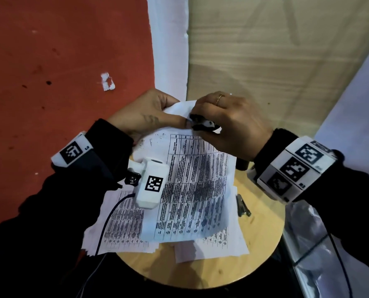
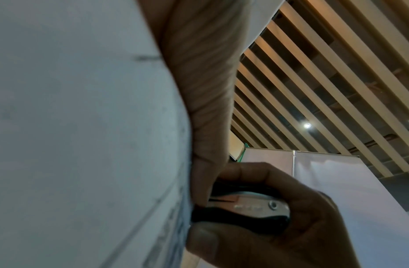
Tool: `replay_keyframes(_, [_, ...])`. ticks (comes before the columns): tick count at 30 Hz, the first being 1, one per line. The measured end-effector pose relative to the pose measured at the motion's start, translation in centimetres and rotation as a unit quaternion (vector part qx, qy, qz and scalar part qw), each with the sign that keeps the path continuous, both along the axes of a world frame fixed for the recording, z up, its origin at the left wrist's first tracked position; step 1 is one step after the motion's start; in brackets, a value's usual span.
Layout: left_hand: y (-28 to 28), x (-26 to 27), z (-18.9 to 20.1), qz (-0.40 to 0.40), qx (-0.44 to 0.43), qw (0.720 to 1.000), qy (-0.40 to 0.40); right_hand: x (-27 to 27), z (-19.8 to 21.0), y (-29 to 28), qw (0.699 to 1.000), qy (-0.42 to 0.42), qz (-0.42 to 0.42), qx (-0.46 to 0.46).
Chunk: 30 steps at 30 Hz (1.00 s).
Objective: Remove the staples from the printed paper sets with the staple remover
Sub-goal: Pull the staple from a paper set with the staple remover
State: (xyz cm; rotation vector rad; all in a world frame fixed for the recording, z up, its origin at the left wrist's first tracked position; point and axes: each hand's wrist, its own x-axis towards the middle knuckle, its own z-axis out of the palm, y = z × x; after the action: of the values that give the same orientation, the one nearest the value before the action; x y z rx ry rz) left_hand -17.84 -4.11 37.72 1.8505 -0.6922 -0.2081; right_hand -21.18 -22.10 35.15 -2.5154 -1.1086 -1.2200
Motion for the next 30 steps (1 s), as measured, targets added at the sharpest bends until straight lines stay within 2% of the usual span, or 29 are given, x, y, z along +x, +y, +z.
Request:
replay_keyframes(4, [0.2, -0.1, 0.2, -0.012, -0.011, 1.000, 0.019, -0.5, -0.2, 0.1, 0.994, 0.035, 0.023, 0.103])
replay_keyframes(10, [0.7, -0.3, 0.0, 0.003, -0.003, 1.000, 0.027, -0.7, -0.8, 0.2, 0.970, 0.124, 0.048, 0.202])
replay_keyframes(16, [0.7, -0.7, -0.2, 0.034, -0.031, 0.999, 0.014, -0.6, -1.5, 0.5, 0.925, 0.218, 0.072, 0.302])
replay_keyframes(23, [0.7, -0.3, -1.3, 0.065, -0.032, 0.997, -0.003, -0.7, -2.5, 0.3, 0.925, 0.226, 0.089, 0.291])
replay_keyframes(25, [0.8, -0.1, -1.7, 0.075, -0.031, 0.997, 0.002, -0.7, -2.8, 0.1, 0.933, 0.211, 0.074, 0.282])
replay_keyframes(26, [0.9, -0.1, -1.9, 0.082, -0.034, 0.996, 0.010, -0.8, -3.1, 0.1, 0.926, 0.216, 0.064, 0.304])
replay_keyframes(27, [0.9, -0.1, -2.1, 0.088, -0.037, 0.995, 0.019, -0.9, -3.3, 0.1, 0.906, 0.236, 0.054, 0.346])
replay_keyframes(28, [1.0, 0.0, -2.3, 0.094, -0.038, 0.995, 0.023, -1.1, -3.6, 0.3, 0.871, 0.268, 0.053, 0.408])
replay_keyframes(30, [0.9, 0.0, -2.7, 0.102, -0.035, 0.994, 0.023, -1.4, -4.2, 0.6, 0.776, 0.343, 0.070, 0.524])
